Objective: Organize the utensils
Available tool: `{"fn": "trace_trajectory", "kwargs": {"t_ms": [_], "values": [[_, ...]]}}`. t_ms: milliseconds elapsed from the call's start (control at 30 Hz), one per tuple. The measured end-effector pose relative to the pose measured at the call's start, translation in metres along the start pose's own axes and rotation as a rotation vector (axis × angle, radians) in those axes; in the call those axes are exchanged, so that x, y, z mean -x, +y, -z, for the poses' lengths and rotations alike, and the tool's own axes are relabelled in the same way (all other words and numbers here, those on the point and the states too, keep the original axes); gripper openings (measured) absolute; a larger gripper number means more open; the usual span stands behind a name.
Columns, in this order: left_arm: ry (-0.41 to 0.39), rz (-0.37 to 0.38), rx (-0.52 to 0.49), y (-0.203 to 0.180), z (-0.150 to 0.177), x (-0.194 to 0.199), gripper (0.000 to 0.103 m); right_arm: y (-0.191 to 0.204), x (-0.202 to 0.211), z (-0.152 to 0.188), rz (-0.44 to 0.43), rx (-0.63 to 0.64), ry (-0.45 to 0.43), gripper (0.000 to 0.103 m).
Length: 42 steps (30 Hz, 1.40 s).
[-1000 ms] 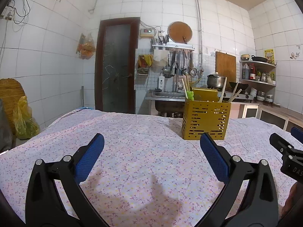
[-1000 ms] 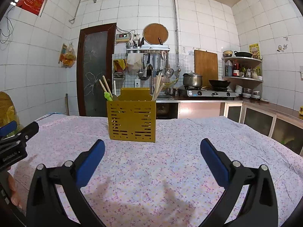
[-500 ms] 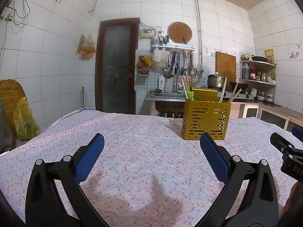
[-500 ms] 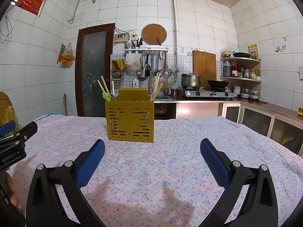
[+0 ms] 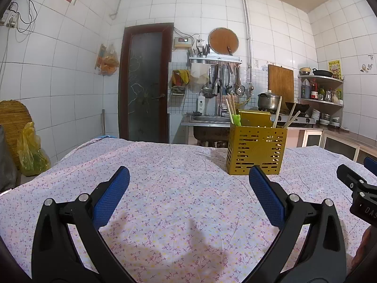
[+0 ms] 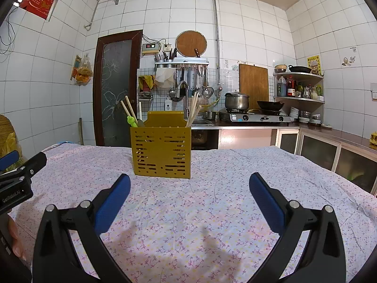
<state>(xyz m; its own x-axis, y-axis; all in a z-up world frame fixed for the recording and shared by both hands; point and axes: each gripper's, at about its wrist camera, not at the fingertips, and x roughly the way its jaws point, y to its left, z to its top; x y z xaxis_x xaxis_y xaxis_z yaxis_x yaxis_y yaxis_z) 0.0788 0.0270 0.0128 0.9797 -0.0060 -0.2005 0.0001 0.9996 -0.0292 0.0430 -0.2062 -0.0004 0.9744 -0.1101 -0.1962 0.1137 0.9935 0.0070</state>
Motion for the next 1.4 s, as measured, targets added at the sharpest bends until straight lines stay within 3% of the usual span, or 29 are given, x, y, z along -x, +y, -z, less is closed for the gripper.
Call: {"fn": "trace_trajectory", "kwargs": {"t_ms": [1400], "values": [[-0.001,0.003,0.000,0.0025,-0.0004,-0.0021,0.098,-0.0015,0.0005,0.0004,0.000,0.000,-0.001,0.098]]}}
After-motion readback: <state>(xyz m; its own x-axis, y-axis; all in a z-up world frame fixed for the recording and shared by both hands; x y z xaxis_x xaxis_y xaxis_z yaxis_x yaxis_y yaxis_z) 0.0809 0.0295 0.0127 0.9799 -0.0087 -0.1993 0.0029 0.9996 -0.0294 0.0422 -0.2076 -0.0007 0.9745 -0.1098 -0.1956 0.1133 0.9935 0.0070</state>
